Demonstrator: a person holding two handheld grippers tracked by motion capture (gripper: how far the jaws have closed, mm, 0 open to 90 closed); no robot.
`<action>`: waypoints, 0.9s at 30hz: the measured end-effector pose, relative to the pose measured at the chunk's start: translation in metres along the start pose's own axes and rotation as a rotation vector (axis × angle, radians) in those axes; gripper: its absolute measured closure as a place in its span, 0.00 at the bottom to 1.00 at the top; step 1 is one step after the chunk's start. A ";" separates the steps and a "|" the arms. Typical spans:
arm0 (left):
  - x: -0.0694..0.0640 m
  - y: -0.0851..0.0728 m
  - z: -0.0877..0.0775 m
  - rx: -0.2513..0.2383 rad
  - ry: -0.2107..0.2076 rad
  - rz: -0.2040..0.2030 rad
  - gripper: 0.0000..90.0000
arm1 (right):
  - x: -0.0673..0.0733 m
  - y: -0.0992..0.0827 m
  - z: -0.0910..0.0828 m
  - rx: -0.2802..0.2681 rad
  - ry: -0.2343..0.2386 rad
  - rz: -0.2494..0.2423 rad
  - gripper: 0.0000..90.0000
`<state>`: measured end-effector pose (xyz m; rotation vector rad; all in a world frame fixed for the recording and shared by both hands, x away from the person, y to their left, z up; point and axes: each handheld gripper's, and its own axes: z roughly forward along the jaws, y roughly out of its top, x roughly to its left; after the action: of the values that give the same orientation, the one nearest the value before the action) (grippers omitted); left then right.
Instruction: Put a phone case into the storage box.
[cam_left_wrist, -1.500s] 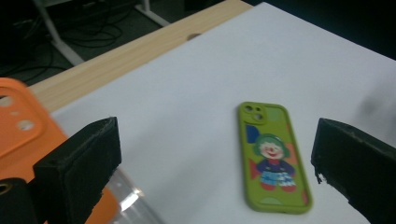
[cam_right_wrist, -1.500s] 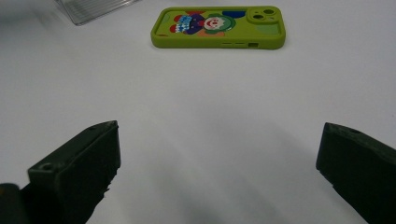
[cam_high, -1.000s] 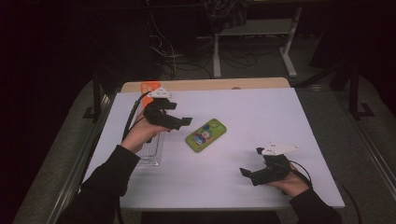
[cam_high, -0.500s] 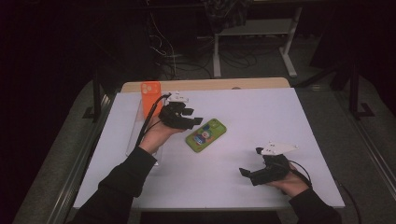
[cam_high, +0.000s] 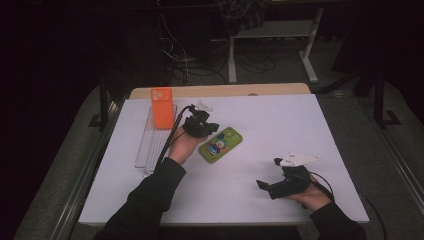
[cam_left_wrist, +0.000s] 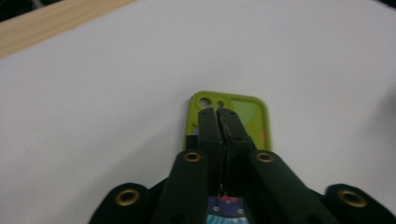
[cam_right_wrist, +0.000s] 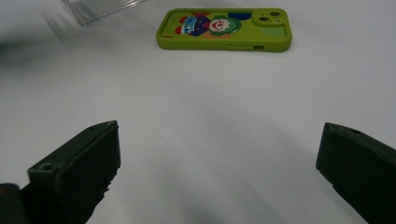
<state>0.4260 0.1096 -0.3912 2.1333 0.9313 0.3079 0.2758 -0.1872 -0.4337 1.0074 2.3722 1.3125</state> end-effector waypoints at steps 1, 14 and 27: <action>0.001 -0.001 0.003 0.009 0.000 -0.007 1.00 | 0.000 0.000 0.000 -0.001 -0.001 -0.001 0.00; 0.014 -0.020 0.032 0.070 0.079 -0.055 1.00 | 0.000 0.000 -0.001 -0.002 0.003 -0.004 0.00; 0.018 -0.033 0.036 0.130 0.115 -0.081 1.00 | 0.001 0.000 -0.002 -0.001 0.003 0.001 0.00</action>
<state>0.4390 0.1162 -0.4409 2.2077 1.1276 0.3400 0.2744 -0.1881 -0.4325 1.0068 2.3737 1.3156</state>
